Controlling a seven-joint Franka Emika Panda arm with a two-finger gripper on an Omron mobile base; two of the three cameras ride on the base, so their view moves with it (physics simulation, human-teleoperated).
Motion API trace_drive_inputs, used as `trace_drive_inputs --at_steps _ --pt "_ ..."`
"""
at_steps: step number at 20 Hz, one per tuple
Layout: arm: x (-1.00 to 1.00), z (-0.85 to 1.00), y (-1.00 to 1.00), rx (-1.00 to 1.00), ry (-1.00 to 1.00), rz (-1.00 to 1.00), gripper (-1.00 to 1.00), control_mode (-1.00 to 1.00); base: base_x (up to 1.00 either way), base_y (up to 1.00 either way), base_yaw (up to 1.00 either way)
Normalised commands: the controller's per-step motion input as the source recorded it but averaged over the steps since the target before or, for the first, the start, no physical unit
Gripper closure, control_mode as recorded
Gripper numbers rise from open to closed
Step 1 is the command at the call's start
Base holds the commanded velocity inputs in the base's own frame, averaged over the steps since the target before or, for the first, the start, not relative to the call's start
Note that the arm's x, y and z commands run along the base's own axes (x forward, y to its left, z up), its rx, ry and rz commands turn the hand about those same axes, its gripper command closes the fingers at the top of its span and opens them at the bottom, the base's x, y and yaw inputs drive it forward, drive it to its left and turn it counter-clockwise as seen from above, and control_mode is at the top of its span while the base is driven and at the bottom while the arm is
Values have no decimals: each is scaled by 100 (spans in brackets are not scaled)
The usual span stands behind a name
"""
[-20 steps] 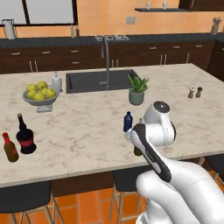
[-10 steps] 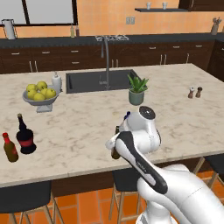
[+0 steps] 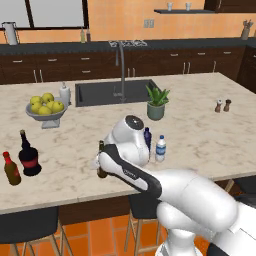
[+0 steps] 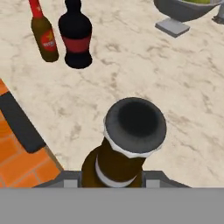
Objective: Move the plastic bottles in the middle to the plastics group, and the glass bottles in the middle to the glass group.
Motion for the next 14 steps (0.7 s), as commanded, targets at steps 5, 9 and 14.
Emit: trace_drive_inputs --at_steps 5,9,14 --pt "58 0 87 6 -3 18 100 -100 0 0 0" --pt "38 2 84 -1 1 12 100 -100 0 0 0" --pt "2 0 48 -1 1 9 100 -100 0 0 0"
